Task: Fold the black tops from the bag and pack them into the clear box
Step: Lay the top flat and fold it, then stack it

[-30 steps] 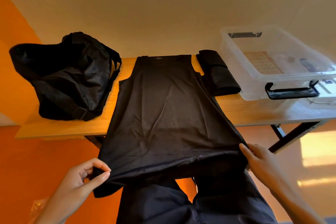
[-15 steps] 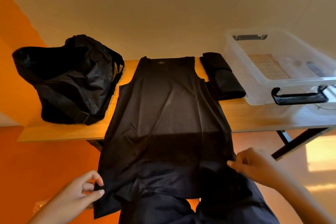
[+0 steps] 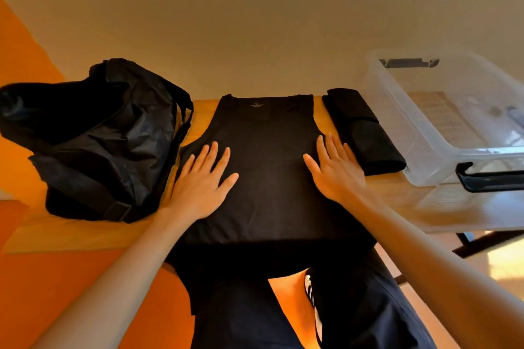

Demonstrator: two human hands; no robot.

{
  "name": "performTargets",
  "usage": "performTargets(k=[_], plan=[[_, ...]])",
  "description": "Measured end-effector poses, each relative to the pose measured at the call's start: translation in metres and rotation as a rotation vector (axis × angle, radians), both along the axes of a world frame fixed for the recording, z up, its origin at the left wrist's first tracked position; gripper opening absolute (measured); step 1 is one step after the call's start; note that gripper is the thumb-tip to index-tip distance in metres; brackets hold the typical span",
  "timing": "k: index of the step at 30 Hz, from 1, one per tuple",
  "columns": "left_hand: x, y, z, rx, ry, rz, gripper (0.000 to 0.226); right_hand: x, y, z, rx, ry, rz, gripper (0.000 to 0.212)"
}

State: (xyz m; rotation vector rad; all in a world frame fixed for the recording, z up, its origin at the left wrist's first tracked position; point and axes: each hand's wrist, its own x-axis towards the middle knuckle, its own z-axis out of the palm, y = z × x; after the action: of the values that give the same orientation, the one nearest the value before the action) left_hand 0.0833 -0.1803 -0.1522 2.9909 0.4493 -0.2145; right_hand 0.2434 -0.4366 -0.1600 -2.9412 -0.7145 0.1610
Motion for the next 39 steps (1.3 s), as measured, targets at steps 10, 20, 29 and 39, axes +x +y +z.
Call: performTargets(k=[10,20,29,39], plan=[[0.026,0.009,0.014,-0.095,-0.246,0.022,0.081,-0.006,0.033,0.016,-0.006,-0.093,0.074,0.075],[0.160,0.045,-0.006,0.029,-0.025,0.011,0.078,0.105,0.122,0.004,-0.025,0.047,0.008,0.075],[0.201,0.047,-0.010,0.071,-0.036,0.058,0.084,0.154,0.124,0.002,-0.091,-0.014,0.073,0.074],[0.101,0.004,0.011,0.047,-0.202,-0.104,0.086,0.039,0.072,0.006,-0.012,-0.032,0.049,0.073]])
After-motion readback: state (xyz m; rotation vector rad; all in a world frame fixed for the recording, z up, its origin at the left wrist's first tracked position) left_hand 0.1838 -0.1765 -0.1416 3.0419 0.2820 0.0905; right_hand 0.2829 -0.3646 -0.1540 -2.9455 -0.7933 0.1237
